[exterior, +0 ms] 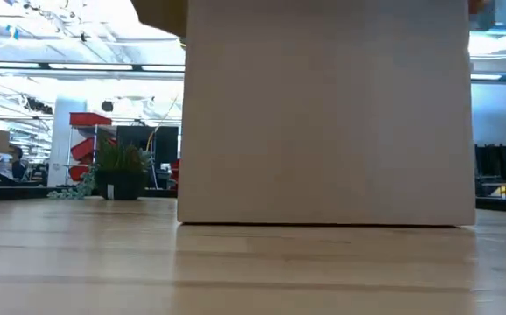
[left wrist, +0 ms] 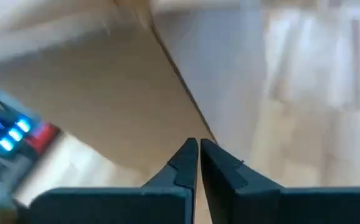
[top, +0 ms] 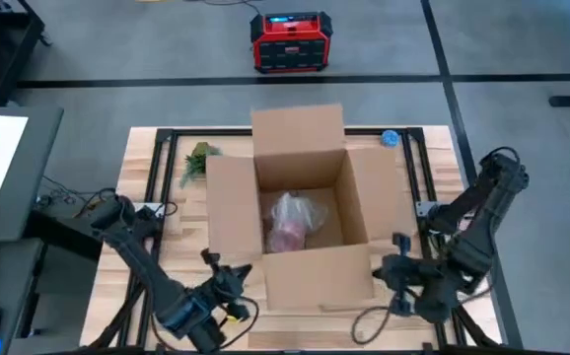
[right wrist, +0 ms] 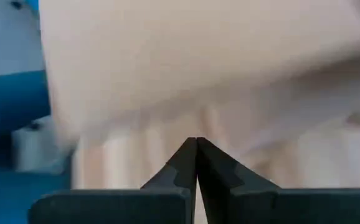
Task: Wrap mug
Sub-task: Close the brown cardboard box
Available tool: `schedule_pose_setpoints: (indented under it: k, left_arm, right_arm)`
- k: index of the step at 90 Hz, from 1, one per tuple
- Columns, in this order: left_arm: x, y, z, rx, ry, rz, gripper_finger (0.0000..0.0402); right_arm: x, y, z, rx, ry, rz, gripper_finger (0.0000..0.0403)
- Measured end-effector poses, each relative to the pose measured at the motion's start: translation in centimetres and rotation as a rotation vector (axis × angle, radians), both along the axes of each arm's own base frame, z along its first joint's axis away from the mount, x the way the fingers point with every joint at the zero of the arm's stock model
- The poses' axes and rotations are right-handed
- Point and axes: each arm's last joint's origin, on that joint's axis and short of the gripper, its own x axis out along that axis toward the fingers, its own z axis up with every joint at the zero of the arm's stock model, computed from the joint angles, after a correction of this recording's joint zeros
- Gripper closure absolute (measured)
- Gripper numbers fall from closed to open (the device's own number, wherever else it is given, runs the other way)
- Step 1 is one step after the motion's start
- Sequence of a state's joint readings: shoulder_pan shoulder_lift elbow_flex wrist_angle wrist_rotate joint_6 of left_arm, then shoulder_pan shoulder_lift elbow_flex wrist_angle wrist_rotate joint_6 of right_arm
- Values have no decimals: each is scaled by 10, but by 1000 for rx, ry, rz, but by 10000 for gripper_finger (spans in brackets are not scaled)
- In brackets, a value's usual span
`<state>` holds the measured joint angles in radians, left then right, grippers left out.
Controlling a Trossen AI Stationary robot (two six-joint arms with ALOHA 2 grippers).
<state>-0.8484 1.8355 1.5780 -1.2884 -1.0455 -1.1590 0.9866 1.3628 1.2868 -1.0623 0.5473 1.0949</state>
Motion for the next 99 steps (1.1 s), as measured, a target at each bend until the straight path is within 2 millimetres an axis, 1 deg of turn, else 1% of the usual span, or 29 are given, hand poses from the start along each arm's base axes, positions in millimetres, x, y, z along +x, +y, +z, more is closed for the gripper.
schedule_pose_setpoints:
  k: [6,13,20,28,32,35,40,44,51,59,69,81,90,99]
  left_arm:
    - [-6,0,-9,-59,39,30,402]
    - [-14,3,-23,-100,65,91,402]
    - [-23,13,-36,-82,81,181,402]
    - [-34,29,-49,-35,58,302,402]
    - [-37,36,-54,-15,22,352,402]
    - [-37,41,-59,-3,-10,368,402]
    - [-37,50,-65,42,-39,367,402]
    - [-35,56,-65,52,-73,378,402]
    - [-29,66,-62,100,-125,361,402]
    - [-17,69,-53,152,-187,315,402]
    - [-3,67,-30,254,-254,228,402]
    - [13,67,-3,354,-275,189,402]
    - [22,66,15,395,-288,180,402]
    - [28,60,30,427,-270,160,402]
  right_arm:
    - [-11,6,-11,37,47,-47,403]
    - [-24,8,-30,11,103,-133,403]
    - [-37,2,-49,-74,155,-287,403]
    - [-49,-10,-62,-209,171,-473,403]
    - [-53,-16,-65,-282,158,-559,403]
    - [-53,-17,-67,-292,124,-595,403]
    - [-49,-21,-70,-304,38,-561,403]
    - [-47,-25,-69,-320,-37,-548,403]
    - [-37,-30,-65,-347,-130,-557,403]
    - [-27,-35,-63,-401,-195,-521,403]
    - [-13,-39,-53,-472,-269,-475,403]
    - [3,-41,-37,-564,-353,-416,403]
    - [9,-39,-24,-627,-390,-353,403]
    - [14,-35,-12,-688,-406,-293,403]
